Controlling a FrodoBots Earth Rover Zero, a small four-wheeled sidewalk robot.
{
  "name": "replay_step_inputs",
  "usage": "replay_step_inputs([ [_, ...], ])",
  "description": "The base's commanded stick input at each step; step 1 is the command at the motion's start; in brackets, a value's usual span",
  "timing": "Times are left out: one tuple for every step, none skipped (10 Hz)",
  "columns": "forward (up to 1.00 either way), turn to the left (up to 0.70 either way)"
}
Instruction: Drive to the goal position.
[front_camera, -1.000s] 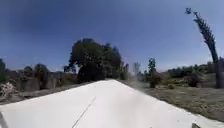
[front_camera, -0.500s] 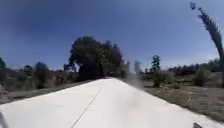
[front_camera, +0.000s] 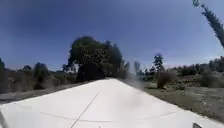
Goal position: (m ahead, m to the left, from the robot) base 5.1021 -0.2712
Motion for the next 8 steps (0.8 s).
replay_step_inputs([
  [0.7,0.0],
  [0.7,0.0],
  [0.7,0.0],
  [0.7,0.0],
  [0.7,0.0],
  [0.7,0.0],
  [0.7,0.0],
  [0.7,0.0],
])
